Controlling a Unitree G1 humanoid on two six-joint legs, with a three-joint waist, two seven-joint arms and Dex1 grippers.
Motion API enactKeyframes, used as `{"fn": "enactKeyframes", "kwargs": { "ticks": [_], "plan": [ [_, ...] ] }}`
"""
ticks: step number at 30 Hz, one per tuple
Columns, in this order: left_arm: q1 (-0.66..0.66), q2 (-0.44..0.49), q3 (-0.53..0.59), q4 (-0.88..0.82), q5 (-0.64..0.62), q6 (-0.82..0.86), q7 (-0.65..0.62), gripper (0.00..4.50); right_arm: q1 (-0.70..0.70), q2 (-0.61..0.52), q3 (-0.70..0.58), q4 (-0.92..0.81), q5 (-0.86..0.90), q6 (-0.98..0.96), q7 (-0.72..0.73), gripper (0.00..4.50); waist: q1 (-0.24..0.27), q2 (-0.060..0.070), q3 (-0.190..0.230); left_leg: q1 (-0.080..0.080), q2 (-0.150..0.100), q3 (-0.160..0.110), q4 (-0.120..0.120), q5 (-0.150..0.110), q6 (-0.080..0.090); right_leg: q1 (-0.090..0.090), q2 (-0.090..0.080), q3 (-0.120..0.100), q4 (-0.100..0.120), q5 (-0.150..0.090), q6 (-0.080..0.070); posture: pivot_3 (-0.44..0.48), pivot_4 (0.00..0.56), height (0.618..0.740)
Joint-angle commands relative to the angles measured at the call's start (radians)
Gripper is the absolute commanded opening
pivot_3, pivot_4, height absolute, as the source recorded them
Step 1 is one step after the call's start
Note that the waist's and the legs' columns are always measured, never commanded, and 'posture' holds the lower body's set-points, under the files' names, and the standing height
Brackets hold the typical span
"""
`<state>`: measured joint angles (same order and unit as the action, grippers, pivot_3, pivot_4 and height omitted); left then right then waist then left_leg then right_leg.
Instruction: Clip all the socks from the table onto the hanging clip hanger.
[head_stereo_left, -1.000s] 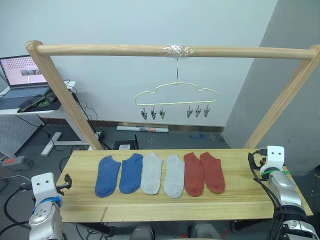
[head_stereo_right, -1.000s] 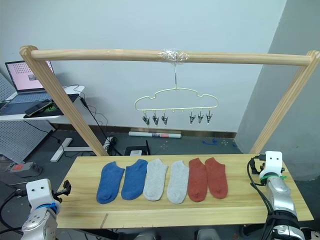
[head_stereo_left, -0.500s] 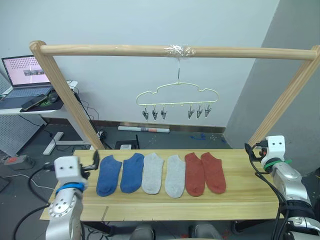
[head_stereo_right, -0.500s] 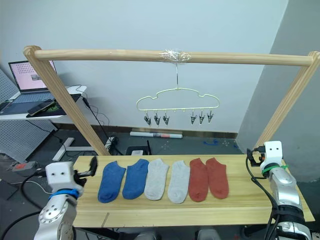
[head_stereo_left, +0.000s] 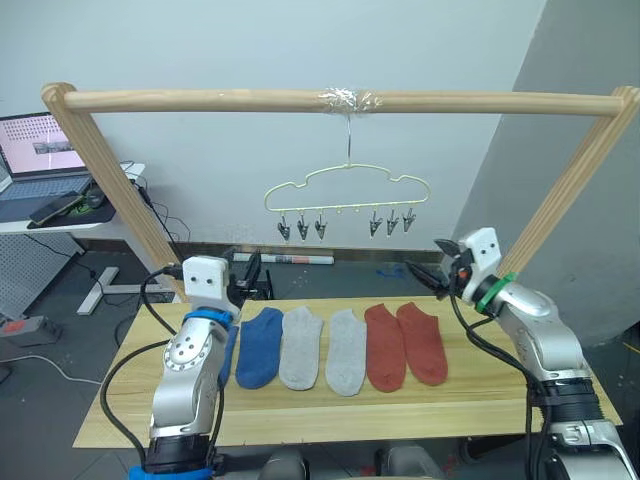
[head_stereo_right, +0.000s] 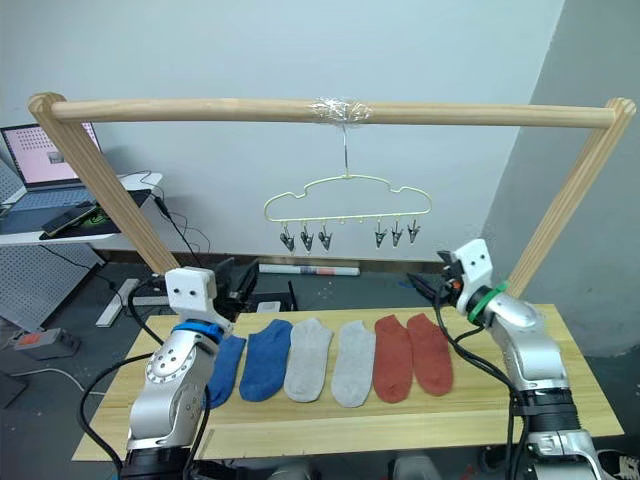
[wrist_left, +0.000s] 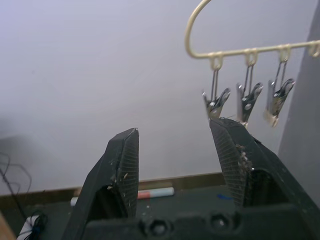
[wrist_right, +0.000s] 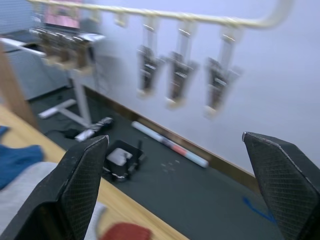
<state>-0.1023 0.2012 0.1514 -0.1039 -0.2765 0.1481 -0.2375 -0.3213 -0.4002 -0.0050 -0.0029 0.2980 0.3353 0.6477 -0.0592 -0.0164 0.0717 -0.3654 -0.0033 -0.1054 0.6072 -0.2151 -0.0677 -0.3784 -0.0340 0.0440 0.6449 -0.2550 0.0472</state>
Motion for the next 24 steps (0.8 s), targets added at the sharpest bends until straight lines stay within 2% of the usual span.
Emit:
{"fn": "enactKeyframes", "kwargs": {
  "ticks": [1, 9, 13, 24],
  "plan": [
    [-0.060, -0.001, -0.018, 0.026, -0.001, 0.001, -0.022, 2.46, -0.065, 0.018, 0.001, -0.100, 0.043, 0.047, -0.003, 4.50, 0.000, 0.000, 0.005, 0.000, 0.000, 0.000, 0.000, 0.000, 0.000, 0.000, 0.000, 0.000, 0.000, 0.000, 0.000, -0.070, 0.058, 0.740],
    [-0.150, -0.012, -0.030, 0.108, -0.002, -0.006, -0.054, 2.46, -0.090, 0.064, 0.035, -0.238, 0.085, 0.144, -0.024, 4.50, 0.000, -0.002, 0.031, -0.004, 0.000, -0.002, 0.000, 0.000, 0.000, -0.003, 0.000, -0.001, 0.000, 0.000, 0.001, -0.081, 0.096, 0.740],
    [-0.233, -0.034, -0.017, 0.195, -0.003, -0.030, -0.042, 2.46, -0.113, 0.067, 0.055, -0.280, 0.097, 0.150, -0.003, 4.50, -0.001, 0.000, 0.042, -0.012, 0.000, -0.002, 0.001, 0.000, 0.000, -0.010, 0.000, -0.001, 0.000, 0.004, 0.008, -0.101, 0.112, 0.740],
    [-0.301, -0.051, -0.021, 0.292, 0.008, -0.094, -0.050, 2.46, -0.135, 0.091, 0.064, -0.323, 0.103, 0.180, -0.050, 4.50, -0.002, -0.001, 0.060, -0.014, 0.000, -0.003, 0.001, 0.000, 0.000, -0.011, 0.000, -0.002, 0.000, 0.004, 0.008, -0.119, 0.114, 0.740]
  ]
}}
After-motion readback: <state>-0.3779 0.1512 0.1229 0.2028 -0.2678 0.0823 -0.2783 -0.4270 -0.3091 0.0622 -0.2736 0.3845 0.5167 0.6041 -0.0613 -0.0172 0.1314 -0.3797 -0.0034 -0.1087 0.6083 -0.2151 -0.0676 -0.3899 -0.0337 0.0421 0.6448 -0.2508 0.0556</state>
